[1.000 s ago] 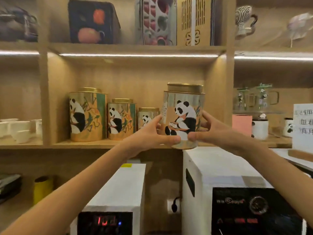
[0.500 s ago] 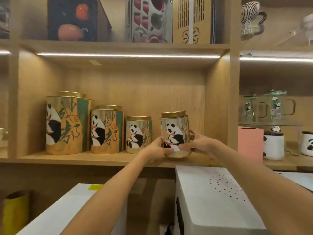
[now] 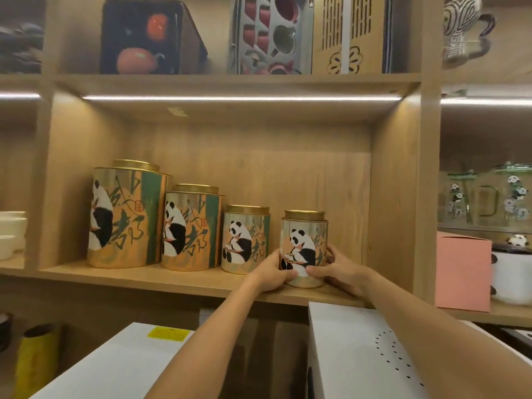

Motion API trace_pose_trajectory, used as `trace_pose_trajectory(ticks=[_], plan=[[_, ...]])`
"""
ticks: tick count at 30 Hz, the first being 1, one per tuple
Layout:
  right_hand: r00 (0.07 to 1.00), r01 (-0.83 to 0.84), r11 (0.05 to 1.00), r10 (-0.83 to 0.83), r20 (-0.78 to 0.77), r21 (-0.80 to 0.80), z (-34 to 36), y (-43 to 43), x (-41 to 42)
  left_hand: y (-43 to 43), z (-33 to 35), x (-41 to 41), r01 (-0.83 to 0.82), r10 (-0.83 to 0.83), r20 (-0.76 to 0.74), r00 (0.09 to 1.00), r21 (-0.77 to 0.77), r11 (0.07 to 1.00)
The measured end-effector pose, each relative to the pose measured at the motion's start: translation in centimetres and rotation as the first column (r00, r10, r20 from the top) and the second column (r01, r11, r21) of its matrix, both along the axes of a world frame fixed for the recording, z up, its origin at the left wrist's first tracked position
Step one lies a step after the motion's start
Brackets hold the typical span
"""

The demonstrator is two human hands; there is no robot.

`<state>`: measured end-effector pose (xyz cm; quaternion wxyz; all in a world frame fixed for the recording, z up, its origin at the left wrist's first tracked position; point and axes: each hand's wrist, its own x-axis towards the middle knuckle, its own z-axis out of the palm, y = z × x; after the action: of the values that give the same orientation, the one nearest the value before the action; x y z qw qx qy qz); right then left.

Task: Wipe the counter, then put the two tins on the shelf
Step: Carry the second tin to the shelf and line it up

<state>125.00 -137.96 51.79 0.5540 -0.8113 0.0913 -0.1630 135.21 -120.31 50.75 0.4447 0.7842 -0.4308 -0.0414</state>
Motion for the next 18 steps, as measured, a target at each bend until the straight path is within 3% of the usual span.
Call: trace_pose_trajectory(ticks=[3, 7, 14, 18], plan=[[0.996, 0.089, 0.982, -0.085, 0.033, -0.165, -0.2, 0.4, 1.2, -0.7, -0.1, 1.0, -0.053, 0.053, 0.008, 0.999, -0.016, 0.998], [0.976, 0.214, 0.948, -0.197, 0.093, -0.237, -1.2, -0.2, 2.5, -1.6, -0.7, 2.1, -0.139, 0.137, -0.020, 0.990, -0.074, 0.988], [0.931, 0.332, 0.939, -0.309, 0.196, -0.093, -1.6, -0.9, 2.0, -2.0, -1.5, 2.0, -0.277, 0.292, 0.099, 0.951, -0.144, 0.950], [0.951, 0.236, 0.971, -0.240, 0.194, 0.047, -1.4, -0.5, 1.6, -2.2, -1.9, 1.6, -0.287, 0.310, 0.154, 0.938, -0.158, 0.945]])
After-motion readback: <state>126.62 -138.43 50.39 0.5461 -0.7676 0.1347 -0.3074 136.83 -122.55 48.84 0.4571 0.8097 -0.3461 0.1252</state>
